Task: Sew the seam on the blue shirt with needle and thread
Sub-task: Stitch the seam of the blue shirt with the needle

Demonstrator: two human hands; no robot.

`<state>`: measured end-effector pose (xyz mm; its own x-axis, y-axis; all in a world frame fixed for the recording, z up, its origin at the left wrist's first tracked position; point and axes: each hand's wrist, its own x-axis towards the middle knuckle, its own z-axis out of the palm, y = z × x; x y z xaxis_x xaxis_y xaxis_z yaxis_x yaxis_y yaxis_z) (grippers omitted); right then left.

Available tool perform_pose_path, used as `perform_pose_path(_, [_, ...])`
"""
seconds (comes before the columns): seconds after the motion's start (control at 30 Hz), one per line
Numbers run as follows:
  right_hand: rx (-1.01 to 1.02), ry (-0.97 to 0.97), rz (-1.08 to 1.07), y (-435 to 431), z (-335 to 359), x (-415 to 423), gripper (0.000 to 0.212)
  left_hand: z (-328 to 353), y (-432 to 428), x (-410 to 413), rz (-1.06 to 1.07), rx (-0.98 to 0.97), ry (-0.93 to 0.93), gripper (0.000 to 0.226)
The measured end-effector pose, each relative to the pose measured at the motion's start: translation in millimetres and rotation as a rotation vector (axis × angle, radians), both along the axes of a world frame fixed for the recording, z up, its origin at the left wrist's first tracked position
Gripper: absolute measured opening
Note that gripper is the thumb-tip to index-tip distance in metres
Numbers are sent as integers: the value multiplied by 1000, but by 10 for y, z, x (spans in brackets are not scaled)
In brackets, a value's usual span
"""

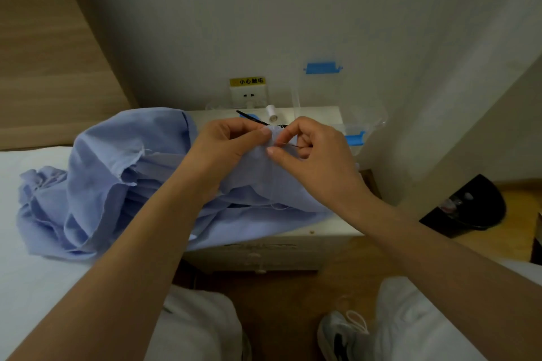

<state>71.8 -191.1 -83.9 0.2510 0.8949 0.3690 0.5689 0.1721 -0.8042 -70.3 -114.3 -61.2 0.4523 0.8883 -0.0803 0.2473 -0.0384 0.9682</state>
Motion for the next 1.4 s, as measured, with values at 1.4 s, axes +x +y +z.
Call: perform_pose_path(1.4, [-298, 86, 106, 25, 139, 300, 22, 38, 14, -97, -97, 155, 169, 17])
